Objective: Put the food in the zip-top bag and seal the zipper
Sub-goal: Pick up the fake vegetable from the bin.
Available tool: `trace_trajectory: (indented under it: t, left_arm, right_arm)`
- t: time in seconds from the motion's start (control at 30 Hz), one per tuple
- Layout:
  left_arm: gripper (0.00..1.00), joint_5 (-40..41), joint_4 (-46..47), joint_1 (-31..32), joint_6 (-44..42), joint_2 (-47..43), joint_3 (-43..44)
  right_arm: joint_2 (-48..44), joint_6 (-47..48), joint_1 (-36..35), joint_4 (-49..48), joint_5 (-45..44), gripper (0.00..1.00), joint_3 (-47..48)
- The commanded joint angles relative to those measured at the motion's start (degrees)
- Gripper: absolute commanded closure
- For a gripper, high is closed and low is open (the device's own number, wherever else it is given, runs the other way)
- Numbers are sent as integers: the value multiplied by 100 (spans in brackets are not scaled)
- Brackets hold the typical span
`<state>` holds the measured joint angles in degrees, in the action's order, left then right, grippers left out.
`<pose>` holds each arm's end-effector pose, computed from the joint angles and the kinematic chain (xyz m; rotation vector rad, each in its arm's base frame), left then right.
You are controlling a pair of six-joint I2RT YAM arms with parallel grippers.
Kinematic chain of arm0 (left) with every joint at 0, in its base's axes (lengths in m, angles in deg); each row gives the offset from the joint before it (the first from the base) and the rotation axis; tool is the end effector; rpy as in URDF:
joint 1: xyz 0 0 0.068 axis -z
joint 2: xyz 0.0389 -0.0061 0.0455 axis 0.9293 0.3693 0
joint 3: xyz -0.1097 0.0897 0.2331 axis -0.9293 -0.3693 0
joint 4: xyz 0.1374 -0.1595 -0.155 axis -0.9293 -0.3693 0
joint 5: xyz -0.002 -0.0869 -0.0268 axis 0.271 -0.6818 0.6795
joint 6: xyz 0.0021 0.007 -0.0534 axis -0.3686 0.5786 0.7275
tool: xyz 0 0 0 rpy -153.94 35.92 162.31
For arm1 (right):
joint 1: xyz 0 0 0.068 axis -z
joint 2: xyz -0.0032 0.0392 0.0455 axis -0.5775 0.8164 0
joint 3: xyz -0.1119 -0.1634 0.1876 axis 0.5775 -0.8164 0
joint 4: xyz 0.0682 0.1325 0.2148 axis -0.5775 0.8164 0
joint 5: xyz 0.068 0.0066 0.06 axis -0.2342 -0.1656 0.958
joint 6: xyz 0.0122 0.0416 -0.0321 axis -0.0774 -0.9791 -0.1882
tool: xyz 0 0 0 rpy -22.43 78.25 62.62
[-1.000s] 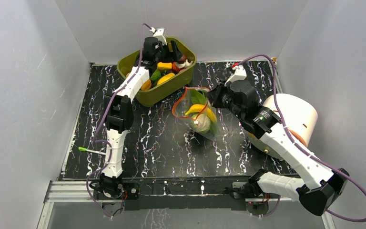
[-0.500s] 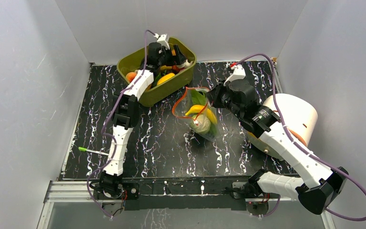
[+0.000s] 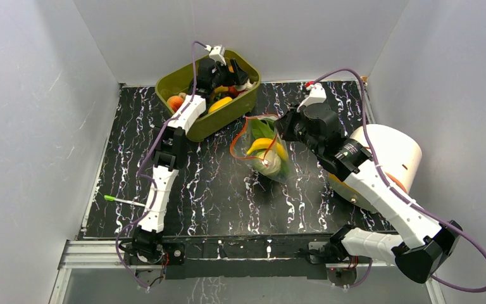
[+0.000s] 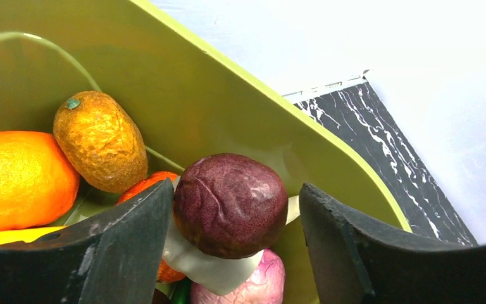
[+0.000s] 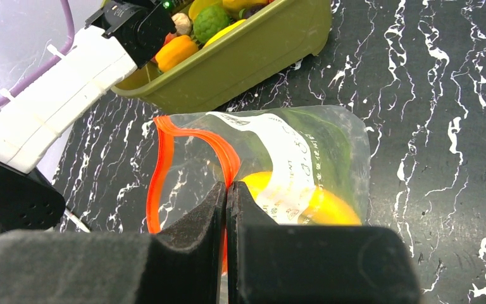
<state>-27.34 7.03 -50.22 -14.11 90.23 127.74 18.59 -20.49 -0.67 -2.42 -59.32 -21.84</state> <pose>0.5790 -0.2022 0.2297 0.1777 1.6745 -0.8545 0.2024 0.1389 0.3886 -0.0034 1.9803 0.5706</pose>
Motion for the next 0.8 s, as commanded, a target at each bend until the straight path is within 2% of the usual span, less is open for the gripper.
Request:
trace_trajectory:
  t: [0.0,0.2,0.27,0.6,0.77]
  left_arm:
    - [34,21,318,-24,0,-108,39]
    - [56,-43,447,-24,-75,-433,-318]
    - [61,5,454,-27,-131,-574,-451]
    - [64,345,693,-24,-543,-1658,-1555]
    - [64,451,461,-34,-616,-2132,-1912]
  right_arm:
    - [-170,74,11,-534,-228,100,383]
    - [-189,91,9,-547,-262,100,433]
    - [-205,91,12,-550,-264,100,450]
    - [-302,42,9,-548,-185,100,349]
    - [-380,-54,12,-611,-124,100,156]
